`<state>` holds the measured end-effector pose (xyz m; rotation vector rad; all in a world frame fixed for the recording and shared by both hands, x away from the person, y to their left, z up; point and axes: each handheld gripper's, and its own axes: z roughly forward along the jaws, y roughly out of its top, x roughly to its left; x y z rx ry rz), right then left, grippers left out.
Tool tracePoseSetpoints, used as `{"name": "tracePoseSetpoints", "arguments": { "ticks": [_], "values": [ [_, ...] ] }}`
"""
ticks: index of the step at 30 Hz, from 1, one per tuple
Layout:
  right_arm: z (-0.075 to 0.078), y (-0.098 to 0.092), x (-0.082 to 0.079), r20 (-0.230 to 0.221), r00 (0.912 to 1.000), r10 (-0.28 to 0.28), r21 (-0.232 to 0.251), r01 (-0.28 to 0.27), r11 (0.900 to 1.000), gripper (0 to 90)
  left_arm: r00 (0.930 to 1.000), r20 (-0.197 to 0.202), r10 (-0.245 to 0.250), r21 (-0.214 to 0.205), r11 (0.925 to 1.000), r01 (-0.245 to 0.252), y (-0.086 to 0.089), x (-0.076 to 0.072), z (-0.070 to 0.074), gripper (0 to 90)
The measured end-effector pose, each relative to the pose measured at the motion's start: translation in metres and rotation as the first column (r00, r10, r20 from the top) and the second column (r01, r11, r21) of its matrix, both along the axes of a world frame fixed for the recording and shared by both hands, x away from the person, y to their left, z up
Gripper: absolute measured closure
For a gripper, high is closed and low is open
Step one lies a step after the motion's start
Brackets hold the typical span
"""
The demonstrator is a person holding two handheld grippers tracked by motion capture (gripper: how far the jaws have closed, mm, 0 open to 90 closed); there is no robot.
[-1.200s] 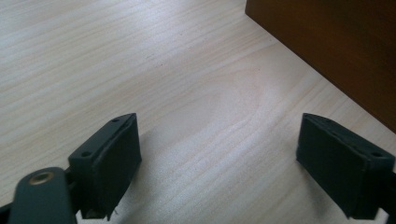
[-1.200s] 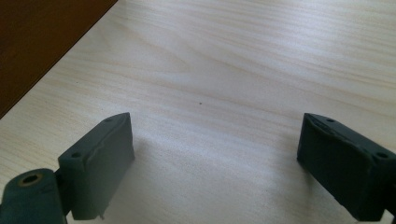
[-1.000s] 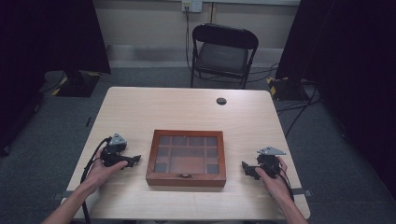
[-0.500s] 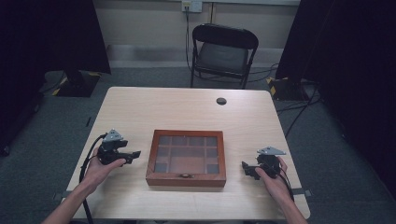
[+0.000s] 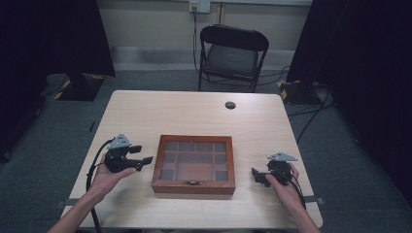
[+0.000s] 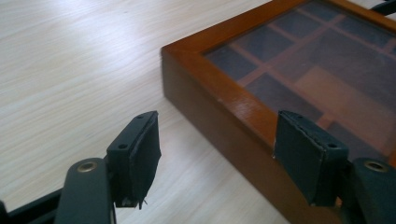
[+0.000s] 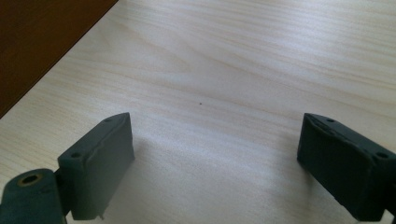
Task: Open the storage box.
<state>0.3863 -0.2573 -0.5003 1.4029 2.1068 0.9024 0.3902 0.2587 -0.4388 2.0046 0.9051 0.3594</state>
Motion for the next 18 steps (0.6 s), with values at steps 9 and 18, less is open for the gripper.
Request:
{"name": "tracePoseSetpoints", "arguments": {
  "ticks": [9,18],
  "values": [
    [0.0,0.0,0.0,0.0,1.0,0.001,-0.001,-0.001,1.0,9.9,0.9988,-0.01,-0.049,-0.017,0.9987,0.049,-0.016,-0.006,0.008,35.0],
    [0.0,0.0,0.0,0.001,1.0,0.002,0.0,-0.002,1.0,9.9,0.993,-0.028,-0.115,-0.058,0.9919,0.113,-0.039,-0.011,0.018,39.1]
  ]
}}
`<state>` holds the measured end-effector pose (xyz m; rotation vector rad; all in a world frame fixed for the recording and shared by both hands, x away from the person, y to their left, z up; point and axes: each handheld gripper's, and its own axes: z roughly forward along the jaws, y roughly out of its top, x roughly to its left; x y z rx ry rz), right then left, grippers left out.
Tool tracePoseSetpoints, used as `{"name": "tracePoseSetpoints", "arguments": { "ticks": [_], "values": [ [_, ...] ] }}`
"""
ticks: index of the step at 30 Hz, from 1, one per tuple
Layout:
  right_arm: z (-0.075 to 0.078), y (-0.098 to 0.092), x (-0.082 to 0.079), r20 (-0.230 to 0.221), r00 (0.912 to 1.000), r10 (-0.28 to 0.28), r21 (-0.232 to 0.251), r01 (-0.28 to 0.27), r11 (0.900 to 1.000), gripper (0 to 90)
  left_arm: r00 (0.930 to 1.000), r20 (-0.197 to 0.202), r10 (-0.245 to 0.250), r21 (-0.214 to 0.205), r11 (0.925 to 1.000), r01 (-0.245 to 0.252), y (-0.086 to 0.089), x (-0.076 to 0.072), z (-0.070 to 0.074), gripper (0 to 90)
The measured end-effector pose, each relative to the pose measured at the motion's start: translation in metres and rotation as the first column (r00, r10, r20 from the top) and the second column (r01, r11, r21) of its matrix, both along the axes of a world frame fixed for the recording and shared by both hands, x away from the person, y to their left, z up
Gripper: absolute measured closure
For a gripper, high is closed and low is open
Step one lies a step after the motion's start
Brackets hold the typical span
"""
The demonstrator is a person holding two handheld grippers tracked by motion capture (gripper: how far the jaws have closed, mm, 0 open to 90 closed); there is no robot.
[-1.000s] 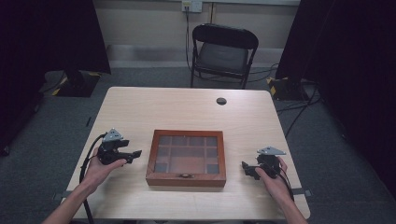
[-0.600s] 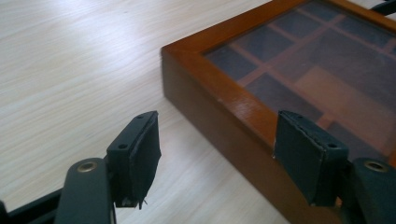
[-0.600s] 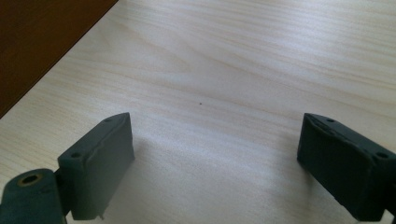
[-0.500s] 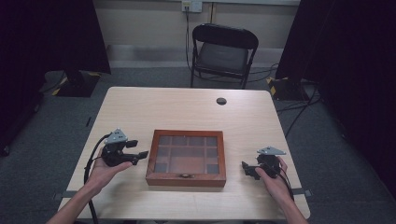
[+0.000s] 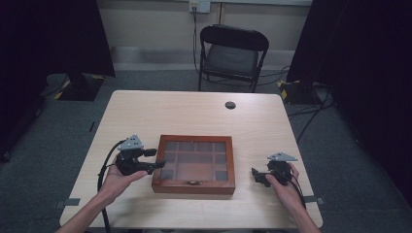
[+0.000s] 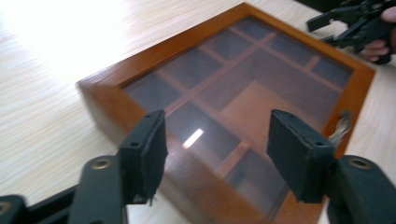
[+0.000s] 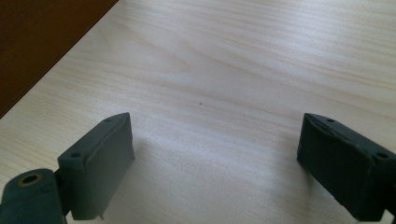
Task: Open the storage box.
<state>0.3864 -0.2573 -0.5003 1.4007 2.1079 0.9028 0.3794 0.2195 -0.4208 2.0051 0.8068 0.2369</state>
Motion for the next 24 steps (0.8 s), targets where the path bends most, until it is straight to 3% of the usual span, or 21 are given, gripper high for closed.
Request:
{"name": "tracePoseSetpoints", "arguments": {
  "ticks": [9,12,16,18,20,23,24],
  "values": [
    [0.0,0.0,0.0,0.001,1.0,0.003,0.0,-0.003,1.0,9.9,0.9966,0.004,-0.083,0.013,0.9965,0.083,-0.032,-0.004,0.009,40.5],
    [0.0,0.0,0.0,0.001,1.0,0.003,0.0,-0.003,1.0,9.9,0.9892,0.004,-0.146,0.032,0.9888,0.146,-0.05,-0.004,0.011,38.1],
    [0.0,0.0,0.0,0.001,1.0,0.003,0.0,-0.003,1.0,9.9,0.9842,0.001,-0.177,0.022,0.984,0.177,-0.06,-0.005,0.011,40.2],
    [0.0,0.0,0.0,0.0,1.0,0.002,0.0,-0.002,1.0,9.9,0.9801,0.0,-0.199,0.043,0.9791,0.198,-0.067,-0.008,0.01,41.4],
    [0.0,0.0,0.0,0.001,1.0,0.004,0.0,-0.004,1.0,9.9,0.9747,-0.013,-0.223,0.018,0.9745,0.224,-0.073,-0.009,0.007,41.9],
    [0.0,0.0,0.0,0.001,1.0,0.004,0.0,-0.004,1.0,9.9,0.9645,-0.052,-0.259,0.012,0.9656,0.26,-0.079,-0.01,0.002,42.4],
    [0.0,0.0,0.0,0.001,1.0,0.003,0.0,-0.003,1.0,9.9,0.9618,-0.063,-0.266,0.011,0.9635,0.267,-0.082,-0.011,-0.001,46.4]
  ]
}}
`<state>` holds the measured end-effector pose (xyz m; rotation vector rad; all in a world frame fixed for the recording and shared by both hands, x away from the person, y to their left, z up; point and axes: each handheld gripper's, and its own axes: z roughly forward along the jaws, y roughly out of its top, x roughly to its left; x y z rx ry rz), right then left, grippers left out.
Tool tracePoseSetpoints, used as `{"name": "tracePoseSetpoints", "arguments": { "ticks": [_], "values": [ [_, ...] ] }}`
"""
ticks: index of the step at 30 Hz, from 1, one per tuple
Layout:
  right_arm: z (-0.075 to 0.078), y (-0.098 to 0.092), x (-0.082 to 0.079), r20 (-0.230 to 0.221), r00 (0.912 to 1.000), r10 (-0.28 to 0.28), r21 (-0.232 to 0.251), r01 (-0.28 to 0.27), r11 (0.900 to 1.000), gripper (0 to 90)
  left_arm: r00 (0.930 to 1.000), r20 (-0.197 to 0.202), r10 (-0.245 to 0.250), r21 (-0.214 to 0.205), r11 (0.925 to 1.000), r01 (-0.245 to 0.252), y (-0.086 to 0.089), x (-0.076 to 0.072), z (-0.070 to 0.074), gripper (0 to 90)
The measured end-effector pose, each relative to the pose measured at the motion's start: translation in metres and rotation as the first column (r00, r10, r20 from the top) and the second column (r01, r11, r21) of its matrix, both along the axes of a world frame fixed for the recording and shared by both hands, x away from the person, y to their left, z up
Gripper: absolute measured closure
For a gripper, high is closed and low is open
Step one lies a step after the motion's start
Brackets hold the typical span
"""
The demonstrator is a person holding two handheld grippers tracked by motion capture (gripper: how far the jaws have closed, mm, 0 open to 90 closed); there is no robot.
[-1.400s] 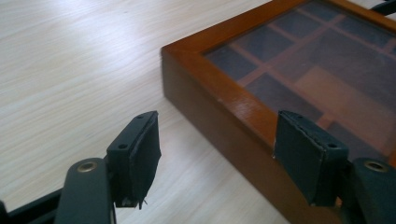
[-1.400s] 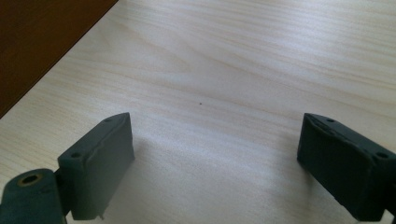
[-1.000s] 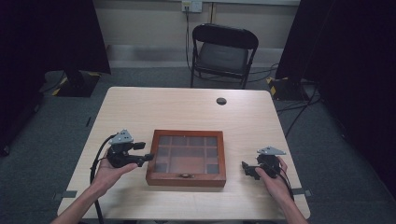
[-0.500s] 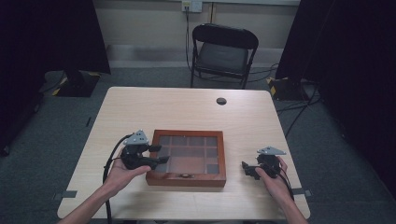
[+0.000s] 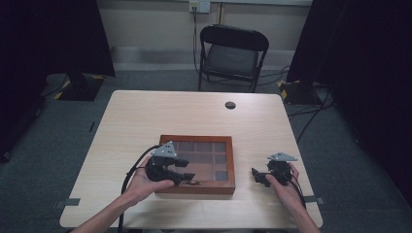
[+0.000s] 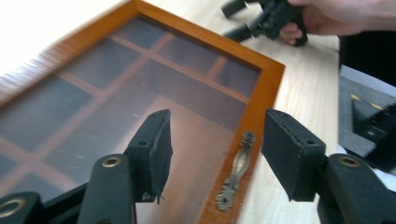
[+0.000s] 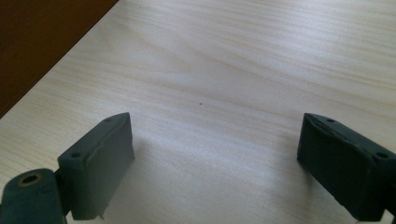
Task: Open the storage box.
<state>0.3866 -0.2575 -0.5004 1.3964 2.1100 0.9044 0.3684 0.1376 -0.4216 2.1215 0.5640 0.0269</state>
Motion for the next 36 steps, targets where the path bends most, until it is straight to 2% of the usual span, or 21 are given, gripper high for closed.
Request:
{"name": "tracePoseSetpoints", "arguments": {
  "ticks": [1,2,3,4,6,8,9,10,12,13,16,17,18,25,36],
  "values": [
    [0.0,0.0,0.0,0.0,1.0,0.0,0.0,0.0,1.0,9.9,0.9999,-0.01,-0.012,-0.006,0.9999,0.012,-0.001,0.0,-0.002,46.4],
    [0.0,0.0,0.0,0.0,1.0,0.0,0.0,0.0,1.0,9.9,0.9996,-0.018,-0.022,-0.008,0.9997,0.022,-0.002,0.0,-0.003,51.2],
    [0.0,0.0,0.0,0.0,1.0,0.0,0.0,0.0,1.0,9.9,0.9994,-0.019,-0.029,-0.007,0.9996,0.029,-0.002,-0.001,-0.005,51.2],
    [0.0,0.0,0.0,0.0,1.0,0.0,0.0,0.0,1.0,9.9,0.9994,-0.008,-0.032,0.001,0.9995,0.032,-0.003,-0.002,-0.006,54.8],
    [0.0,0.0,0.0,0.0,1.0,0.0,0.0,0.0,1.0,9.9,0.9989,-0.014,-0.045,-0.005,0.999,0.045,-0.003,-0.002,-0.01,59.4],
    [0.0,0.0,0.0,0.0,1.0,0.0,0.0,0.0,1.0,9.9,0.9985,-0.013,-0.053,0.008,0.9986,0.053,-0.005,-0.003,-0.012,64.6],
    [0.0,0.0,0.0,0.0,1.0,0.0,0.0,0.0,1.0,9.9,0.9984,-0.008,-0.056,0.007,0.9984,0.056,-0.004,-0.003,-0.013,64.8],
    [0.0,0.0,0.0,0.0,1.0,0.0,0.0,0.0,1.0,9.9,0.9967,-0.023,-0.077,-0.006,0.997,0.077,-0.005,-0.003,-0.013,68.7],
    [0.0,0.0,0.0,0.0,1.0,0.0,0.0,0.0,1.0,9.9,0.9961,-0.024,-0.085,-0.003,0.9964,0.085,-0.006,-0.003,-0.014,72.2],
    [0.0,0.0,0.0,0.0,1.0,0.0,0.0,0.0,1.0,9.9,0.9957,-0.026,-0.089,0.008,0.996,0.09,-0.006,-0.003,-0.015,72.2],
    [0.0,0.0,0.0,0.0,1.0,0.0,0.0,0.0,1.0,9.9,0.9943,-0.031,-0.102,0.007,0.9948,0.102,-0.008,-0.003,-0.019,74.9],
    [0.0,0.0,0.0,0.0,1.0,0.0,0.0,0.0,1.0,9.9,0.9942,-0.029,-0.104,0.02,0.9943,0.105,-0.009,-0.003,-0.02,74.9],
    [0.0,0.0,0.0,0.0,1.0,0.0,0.0,0.0,1.0,9.9,0.9948,-0.028,-0.098,0.005,0.9951,0.098,-0.009,-0.003,-0.022,74.8],
    [0.0,0.0,0.0,0.0,1.0,0.001,0.0,-0.001,1.0,9.9,0.9943,0.031,-0.102,0.018,0.9947,0.101,-0.011,-0.008,-0.023,79.5],
    [0.0,0.0,0.0,0.0,1.0,0.002,0.0,-0.002,1.0,9.9,0.9958,0.013,-0.091,0.028,0.9955,0.09,-0.016,-0.01,-0.021,80.3]
  ]
}}
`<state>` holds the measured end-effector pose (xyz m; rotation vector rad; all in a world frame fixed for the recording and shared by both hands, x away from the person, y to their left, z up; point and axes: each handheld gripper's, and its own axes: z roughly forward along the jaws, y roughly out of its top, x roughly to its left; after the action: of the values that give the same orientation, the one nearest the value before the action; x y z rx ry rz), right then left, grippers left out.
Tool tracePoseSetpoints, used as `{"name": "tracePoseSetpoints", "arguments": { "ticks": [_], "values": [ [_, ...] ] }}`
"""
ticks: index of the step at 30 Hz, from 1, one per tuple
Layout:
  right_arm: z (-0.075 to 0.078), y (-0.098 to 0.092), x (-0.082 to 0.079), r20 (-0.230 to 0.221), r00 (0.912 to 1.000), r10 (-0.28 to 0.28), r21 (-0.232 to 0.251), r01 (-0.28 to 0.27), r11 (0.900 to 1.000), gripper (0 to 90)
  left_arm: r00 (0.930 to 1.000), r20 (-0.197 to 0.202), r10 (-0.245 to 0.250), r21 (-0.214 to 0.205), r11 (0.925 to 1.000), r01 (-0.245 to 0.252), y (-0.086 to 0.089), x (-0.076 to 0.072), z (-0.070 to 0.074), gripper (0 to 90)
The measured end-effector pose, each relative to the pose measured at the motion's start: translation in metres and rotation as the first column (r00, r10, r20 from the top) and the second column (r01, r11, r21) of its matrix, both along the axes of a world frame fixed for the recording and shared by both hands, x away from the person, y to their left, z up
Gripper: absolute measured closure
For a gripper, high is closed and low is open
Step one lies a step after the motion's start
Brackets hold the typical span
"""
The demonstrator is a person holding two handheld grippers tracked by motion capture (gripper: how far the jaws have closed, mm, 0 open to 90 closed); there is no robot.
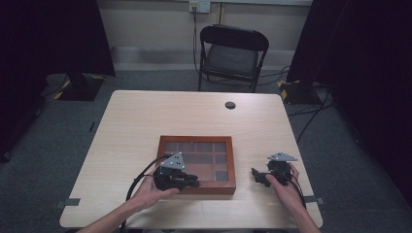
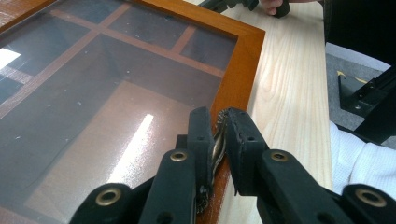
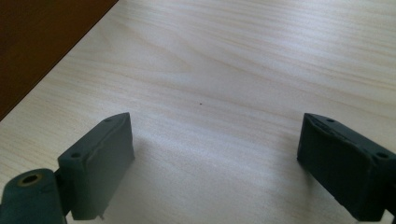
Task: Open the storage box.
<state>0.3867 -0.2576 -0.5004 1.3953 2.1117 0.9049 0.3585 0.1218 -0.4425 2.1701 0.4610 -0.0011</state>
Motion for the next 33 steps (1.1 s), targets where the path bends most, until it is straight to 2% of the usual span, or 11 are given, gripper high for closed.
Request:
{"name": "tracePoseSetpoints", "arguments": {
  "ticks": [2,4,10,15,23,29,33],
  "values": [
    [0.0,0.0,0.0,0.0,1.0,0.0,0.0,0.0,1.0,9.9,1.0,0.001,-0.006,0.018,0.9998,0.006,-0.001,0.0,0.001,80.5],
    [0.0,0.0,0.0,0.0,1.0,0.0,0.0,0.0,1.0,9.9,1.0,-0.003,-0.003,0.011,0.9999,0.003,-0.002,0.0,0.001,80.5],
    [0.0,0.0,0.0,0.0,1.0,0.0,0.0,0.0,1.0,9.9,0.9996,-0.02,-0.02,0.028,0.9994,0.02,-0.002,0.002,0.004,80.9],
    [0.0,0.0,0.0,0.0,1.0,0.001,0.0,-0.001,1.0,9.9,0.9993,-0.035,-0.016,0.016,0.9997,0.017,-0.003,0.002,0.006,81.0],
    [0.0,0.0,0.0,0.0,1.0,0.001,0.001,-0.001,1.0,9.9,0.9984,-0.056,-0.011,-0.01,0.9999,0.011,-0.001,0.006,0.018,81.0],
    [0.0,0.0,0.0,0.0,1.0,0.002,0.001,-0.002,1.0,9.9,0.9971,-0.075,-0.009,0.008,0.9999,0.009,-0.001,0.008,0.022,80.9],
    [0.0,0.0,0.0,0.0,1.0,0.003,0.001,-0.003,1.0,9.9,0.9961,-0.088,-0.012,-0.016,0.9998,0.011,-0.001,0.011,0.026,81.0]
  ]
}}
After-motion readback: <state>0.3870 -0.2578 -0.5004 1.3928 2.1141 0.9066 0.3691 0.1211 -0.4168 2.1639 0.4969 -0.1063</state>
